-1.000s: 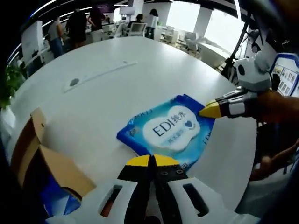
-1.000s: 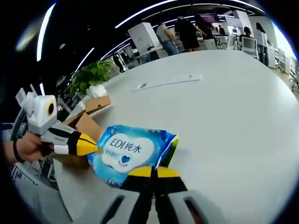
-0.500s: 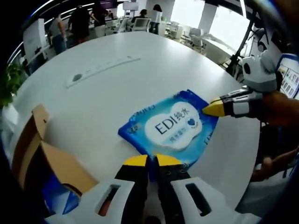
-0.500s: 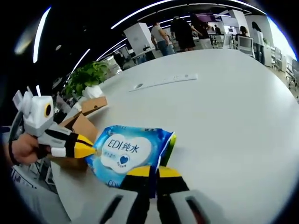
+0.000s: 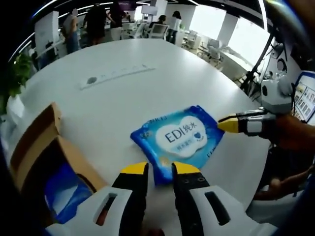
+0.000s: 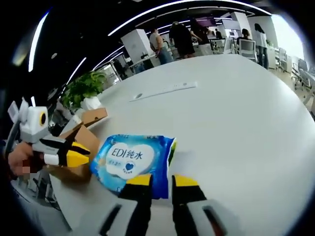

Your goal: Operate the shoe box by opening the lid, removing the specified soft item, and placing it in the target area until the item is outside and the box remains undamaged.

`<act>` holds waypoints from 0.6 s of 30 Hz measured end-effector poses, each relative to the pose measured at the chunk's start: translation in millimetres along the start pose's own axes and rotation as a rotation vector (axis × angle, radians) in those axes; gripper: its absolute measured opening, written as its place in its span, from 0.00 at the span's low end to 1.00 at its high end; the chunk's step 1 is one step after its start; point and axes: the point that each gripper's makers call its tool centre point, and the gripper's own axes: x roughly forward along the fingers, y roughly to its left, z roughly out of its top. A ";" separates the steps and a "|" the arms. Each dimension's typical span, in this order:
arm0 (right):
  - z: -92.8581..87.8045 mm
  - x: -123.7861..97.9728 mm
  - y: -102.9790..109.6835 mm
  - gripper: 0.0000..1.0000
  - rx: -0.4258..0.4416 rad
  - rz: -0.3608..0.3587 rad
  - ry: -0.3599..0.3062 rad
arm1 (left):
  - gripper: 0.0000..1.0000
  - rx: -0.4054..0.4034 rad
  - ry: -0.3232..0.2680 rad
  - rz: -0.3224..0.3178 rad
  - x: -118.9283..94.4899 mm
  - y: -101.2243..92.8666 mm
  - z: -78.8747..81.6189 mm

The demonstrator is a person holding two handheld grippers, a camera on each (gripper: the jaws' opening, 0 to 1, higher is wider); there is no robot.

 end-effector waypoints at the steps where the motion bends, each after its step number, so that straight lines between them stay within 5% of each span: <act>1: -0.6 -1.0 1.2 0.11 -0.007 0.000 0.001 | 0.20 -0.006 -0.014 -0.004 -4.1 0.4 1.0; 18: 7.7 -11.3 54.4 0.24 -0.033 0.069 -0.067 | 0.24 -0.046 -0.135 -0.011 -57.4 27.7 0.2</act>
